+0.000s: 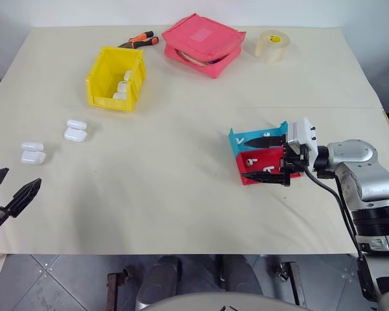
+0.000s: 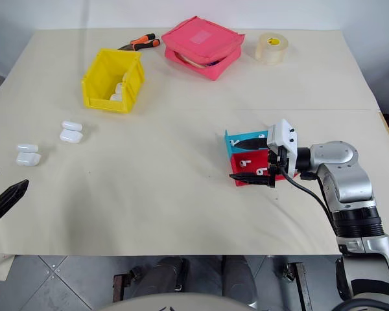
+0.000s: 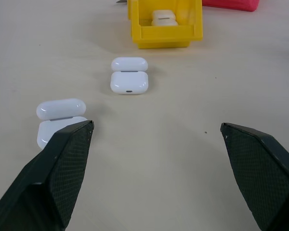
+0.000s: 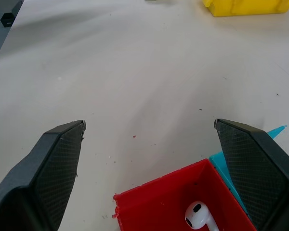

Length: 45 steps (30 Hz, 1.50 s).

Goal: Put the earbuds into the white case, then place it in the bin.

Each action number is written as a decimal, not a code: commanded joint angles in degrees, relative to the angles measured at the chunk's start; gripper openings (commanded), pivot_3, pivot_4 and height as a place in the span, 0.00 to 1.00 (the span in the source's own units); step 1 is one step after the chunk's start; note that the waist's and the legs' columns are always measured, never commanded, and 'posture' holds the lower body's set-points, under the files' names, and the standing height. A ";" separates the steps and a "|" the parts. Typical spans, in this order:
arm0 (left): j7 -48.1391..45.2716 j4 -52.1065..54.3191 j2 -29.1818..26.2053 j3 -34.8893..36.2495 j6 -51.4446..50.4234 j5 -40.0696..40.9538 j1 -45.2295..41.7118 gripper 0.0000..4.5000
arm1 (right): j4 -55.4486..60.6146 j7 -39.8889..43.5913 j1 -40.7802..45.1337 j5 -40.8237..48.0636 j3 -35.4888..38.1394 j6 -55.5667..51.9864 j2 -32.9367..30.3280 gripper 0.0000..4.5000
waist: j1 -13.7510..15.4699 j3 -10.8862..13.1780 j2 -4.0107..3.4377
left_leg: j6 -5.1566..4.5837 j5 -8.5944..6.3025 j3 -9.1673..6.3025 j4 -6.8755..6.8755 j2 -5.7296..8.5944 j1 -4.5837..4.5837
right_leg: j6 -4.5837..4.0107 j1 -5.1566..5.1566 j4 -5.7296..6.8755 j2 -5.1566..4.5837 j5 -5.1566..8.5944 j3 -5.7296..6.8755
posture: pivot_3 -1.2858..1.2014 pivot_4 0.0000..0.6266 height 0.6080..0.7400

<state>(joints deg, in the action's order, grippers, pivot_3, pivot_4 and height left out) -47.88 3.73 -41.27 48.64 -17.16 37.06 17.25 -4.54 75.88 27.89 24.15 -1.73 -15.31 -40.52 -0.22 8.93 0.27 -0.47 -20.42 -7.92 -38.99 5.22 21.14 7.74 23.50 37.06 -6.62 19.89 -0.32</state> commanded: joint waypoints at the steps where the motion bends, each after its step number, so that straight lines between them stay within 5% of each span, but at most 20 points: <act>1: -0.07 0.14 -0.38 1.38 2.80 -0.61 -0.69 1.00 | 2.04 -0.31 0.39 1.26 2.17 -0.07 -0.87 1.00 | 0.02 0.00 0.00 | 0.00 0.00 0.00 0.00 0.00 0.00 | 0.00 0.00 0.00 0.00 0.00 0.00 | 0.52 0.24 1.00; 13: 6.07 0.86 -1.12 1.29 -1.44 -2.16 -2.55 1.00 | 0.66 -0.57 3.74 1.09 0.93 -0.19 0.54 1.00 | -0.17 0.01 -0.02 | 0.00 0.00 0.03 0.01 -0.01 0.00 | 0.00 0.01 0.00 0.01 0.00 -0.01 | 0.52 0.24 1.00; 19: 8.70 4.55 -0.11 5.59 -5.52 -1.85 4.39 1.00 | -4.09 0.47 9.42 -0.44 -1.27 -0.04 2.99 1.00 | -0.78 0.01 -0.01 | 0.01 0.00 0.02 0.05 -0.04 0.00 | 0.00 0.04 0.00 0.02 0.00 0.00 | 0.52 0.24 1.00; 32: 7.62 10.20 12.45 18.91 -3.67 3.21 22.13 1.00 | -17.28 14.13 19.38 -1.81 -4.59 8.02 6.83 1.00 | -0.69 0.12 -0.12 | 0.07 -0.05 0.19 0.09 -0.20 -0.02 | 0.00 0.02 -0.17 0.05 0.00 0.03 | 0.52 0.24 1.00; 38: 8.97 7.89 9.20 17.95 -4.42 3.02 19.62 1.00 | -18.85 13.22 20.07 -3.42 -4.96 9.89 7.53 1.00 | 0.11 0.12 -0.13 | 0.07 -0.06 0.19 0.06 -0.15 -0.02 | 0.00 0.02 -0.17 0.03 0.00 0.00 | 0.52 0.24 1.00; 45: 15.80 -0.55 -7.03 8.64 -19.65 0.39 7.59 1.00 | -16.95 12.08 18.48 -3.94 -4.69 9.52 7.12 1.00 | -0.13 0.14 -0.18 | 0.07 -0.06 0.15 0.07 -0.11 -0.03 | -0.01 0.05 -0.06 0.05 0.00 -0.01 | 0.52 0.24 1.00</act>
<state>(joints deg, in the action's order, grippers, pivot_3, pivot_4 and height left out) -33.70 6.00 -44.16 59.75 -32.57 38.58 27.09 -23.60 86.98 46.56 20.09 -6.74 -6.19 -33.02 -0.36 9.07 0.09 -0.40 -20.48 -7.78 -38.91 5.13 21.09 7.73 23.58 37.07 -6.57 19.89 -0.33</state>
